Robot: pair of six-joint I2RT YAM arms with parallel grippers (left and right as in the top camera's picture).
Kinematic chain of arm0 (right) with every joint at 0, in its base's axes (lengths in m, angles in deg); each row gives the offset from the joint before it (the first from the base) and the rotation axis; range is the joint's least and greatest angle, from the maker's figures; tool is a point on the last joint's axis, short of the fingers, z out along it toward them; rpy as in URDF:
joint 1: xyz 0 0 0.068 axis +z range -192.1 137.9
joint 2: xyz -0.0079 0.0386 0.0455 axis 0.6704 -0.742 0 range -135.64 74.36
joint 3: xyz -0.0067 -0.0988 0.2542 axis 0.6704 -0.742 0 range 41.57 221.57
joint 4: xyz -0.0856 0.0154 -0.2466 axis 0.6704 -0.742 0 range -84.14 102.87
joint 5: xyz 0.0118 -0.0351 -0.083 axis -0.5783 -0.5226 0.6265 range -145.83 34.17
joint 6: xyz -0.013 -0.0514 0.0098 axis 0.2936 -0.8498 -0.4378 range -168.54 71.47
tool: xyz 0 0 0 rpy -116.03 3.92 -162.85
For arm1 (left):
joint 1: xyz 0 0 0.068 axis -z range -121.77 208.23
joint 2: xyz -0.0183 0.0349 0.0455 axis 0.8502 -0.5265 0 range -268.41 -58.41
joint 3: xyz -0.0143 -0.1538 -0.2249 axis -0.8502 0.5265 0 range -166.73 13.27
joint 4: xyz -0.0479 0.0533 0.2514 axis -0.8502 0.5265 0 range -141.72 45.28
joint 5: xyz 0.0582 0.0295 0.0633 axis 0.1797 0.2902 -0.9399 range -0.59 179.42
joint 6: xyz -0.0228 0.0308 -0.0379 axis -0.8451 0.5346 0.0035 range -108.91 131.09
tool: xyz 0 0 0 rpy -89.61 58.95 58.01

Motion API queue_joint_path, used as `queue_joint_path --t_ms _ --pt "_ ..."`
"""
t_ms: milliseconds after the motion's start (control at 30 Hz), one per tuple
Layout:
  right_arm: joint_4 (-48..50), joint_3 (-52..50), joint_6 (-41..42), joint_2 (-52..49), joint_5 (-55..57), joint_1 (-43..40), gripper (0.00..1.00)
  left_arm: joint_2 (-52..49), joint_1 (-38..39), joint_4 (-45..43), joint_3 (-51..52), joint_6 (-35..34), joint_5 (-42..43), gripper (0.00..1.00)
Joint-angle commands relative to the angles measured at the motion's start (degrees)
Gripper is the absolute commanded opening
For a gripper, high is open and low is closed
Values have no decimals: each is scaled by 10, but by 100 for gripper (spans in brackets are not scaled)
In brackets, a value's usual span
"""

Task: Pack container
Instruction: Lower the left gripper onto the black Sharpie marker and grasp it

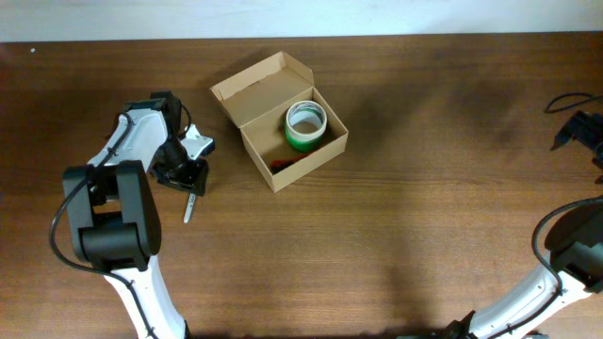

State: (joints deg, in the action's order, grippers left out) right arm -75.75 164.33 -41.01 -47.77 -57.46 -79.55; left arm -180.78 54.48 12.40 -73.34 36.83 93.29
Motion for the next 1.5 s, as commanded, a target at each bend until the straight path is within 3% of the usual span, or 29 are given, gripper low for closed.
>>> queue_joint_path --t_ms 0,67,133,333,967,1467 --pt "0 -2 3 -1 -5 0 99 -32 0 -12 3 10 8 39" --pt "0 -2 3 -1 -5 0 99 -33 0 -18 3 10 8 31" --pt "0 -2 3 -1 -5 0 99 -33 0 -24 3 10 0 31" --pt "0 -2 3 -1 -5 0 99 -33 0 -35 3 12 -28 41" --pt "0 -2 3 -1 -5 0 99 -33 20 -85 62 -22 -36 41" --pt "0 -2 3 -1 -5 0 99 -33 42 -101 109 -110 -2 40"
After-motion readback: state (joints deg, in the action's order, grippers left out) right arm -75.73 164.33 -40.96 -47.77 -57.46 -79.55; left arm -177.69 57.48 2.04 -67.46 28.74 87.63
